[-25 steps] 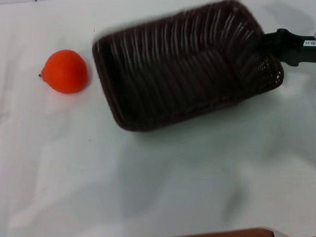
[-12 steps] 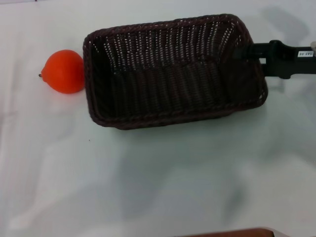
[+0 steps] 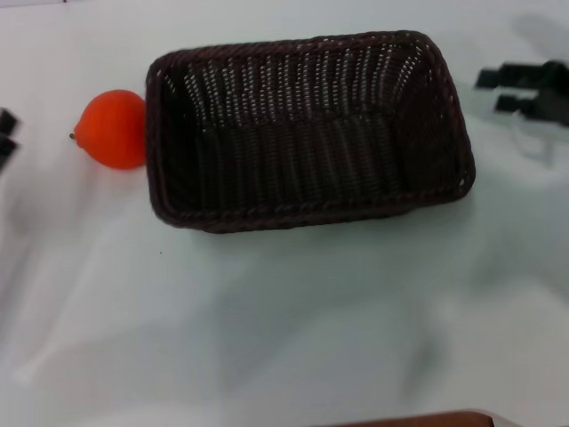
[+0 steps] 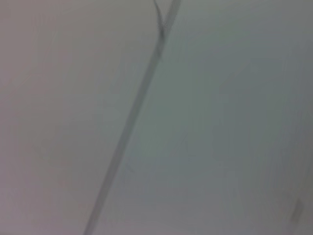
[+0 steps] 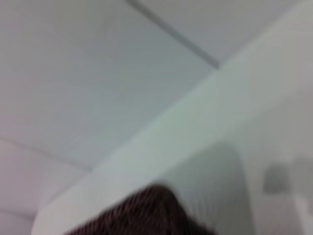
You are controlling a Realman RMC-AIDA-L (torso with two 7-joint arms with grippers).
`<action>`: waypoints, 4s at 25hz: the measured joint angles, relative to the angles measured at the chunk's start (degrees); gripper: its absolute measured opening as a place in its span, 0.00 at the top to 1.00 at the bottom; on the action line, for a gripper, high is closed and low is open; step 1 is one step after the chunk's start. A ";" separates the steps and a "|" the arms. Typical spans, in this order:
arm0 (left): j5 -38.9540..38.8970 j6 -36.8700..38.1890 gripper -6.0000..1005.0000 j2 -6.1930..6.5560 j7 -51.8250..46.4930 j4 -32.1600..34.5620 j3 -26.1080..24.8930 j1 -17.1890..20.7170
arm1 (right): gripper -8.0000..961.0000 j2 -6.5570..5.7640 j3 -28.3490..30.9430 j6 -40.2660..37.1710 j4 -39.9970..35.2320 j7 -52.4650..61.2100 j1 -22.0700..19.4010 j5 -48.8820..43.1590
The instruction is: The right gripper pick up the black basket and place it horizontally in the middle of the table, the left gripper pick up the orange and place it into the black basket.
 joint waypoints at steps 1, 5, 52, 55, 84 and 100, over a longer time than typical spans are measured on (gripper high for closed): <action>0.34 1.58 0.16 0.44 -1.53 -0.72 2.46 -0.37 | 0.27 -0.27 1.10 0.07 0.01 -1.26 -0.22 0.70; 0.66 6.12 0.16 0.78 -2.94 -1.23 8.17 -3.14 | 0.27 -0.85 5.05 0.73 0.39 -7.29 -1.59 6.50; 0.12 31.33 0.56 -2.17 -1.74 -5.75 15.98 -11.88 | 0.28 -0.30 6.63 2.16 2.06 -13.50 -2.11 17.06; 0.11 28.60 0.61 -2.20 -1.73 -5.68 13.32 -11.48 | 0.28 -0.29 6.62 2.05 2.83 -14.06 -1.91 17.06; 0.03 -6.61 0.77 -2.87 6.10 0.34 24.18 -16.90 | 0.28 1.29 6.59 2.64 3.82 -20.68 -1.62 22.18; -12.67 -2.27 0.27 -2.87 11.90 3.70 17.92 -11.25 | 0.28 1.89 6.78 2.42 16.57 -47.53 -2.46 34.66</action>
